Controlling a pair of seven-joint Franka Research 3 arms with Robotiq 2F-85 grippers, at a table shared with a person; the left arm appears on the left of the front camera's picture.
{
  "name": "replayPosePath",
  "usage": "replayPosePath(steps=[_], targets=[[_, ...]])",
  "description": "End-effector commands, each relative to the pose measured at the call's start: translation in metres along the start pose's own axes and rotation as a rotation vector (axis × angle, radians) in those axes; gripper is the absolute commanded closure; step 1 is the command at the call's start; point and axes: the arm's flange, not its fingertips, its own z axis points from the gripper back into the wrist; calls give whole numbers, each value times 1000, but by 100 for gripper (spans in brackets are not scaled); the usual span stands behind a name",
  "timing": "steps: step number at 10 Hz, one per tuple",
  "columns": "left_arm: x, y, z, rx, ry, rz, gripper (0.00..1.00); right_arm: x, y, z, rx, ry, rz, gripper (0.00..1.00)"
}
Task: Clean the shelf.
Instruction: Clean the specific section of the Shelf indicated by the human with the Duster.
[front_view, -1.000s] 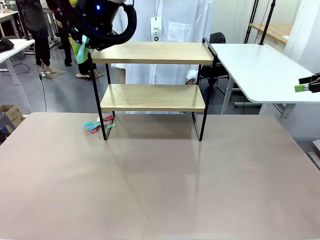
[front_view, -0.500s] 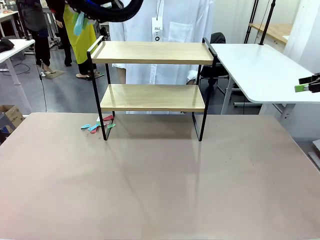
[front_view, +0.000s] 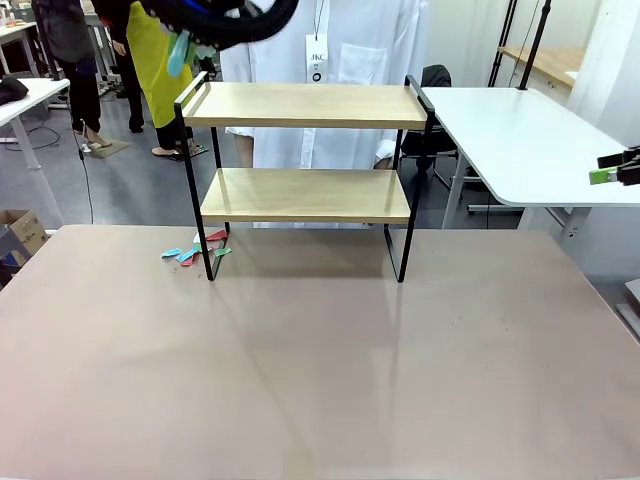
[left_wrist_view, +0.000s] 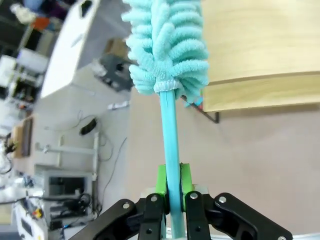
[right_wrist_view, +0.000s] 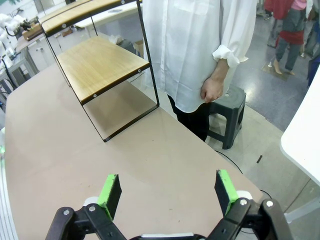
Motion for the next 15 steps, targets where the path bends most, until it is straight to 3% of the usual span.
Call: replayPosePath(steps=[1,6,8,11,15], targets=[[-27,57,-17,-124,-16,-86,87,2,2,-1,1,-2,4,0],[-68,133,-20,-524,-49,-339,87,2,2,-1,1,-2,4,0],[-83,140,-28,-629,-46,-528,87,2,2,-1,1,-2,4,0],[-98,130,-45,-739,-98,-813,87,2,2,-1,1,-2,4,0],[-110,91,-87,-672,38,-1098,87,2,2,-1,1,-2,4,0]])
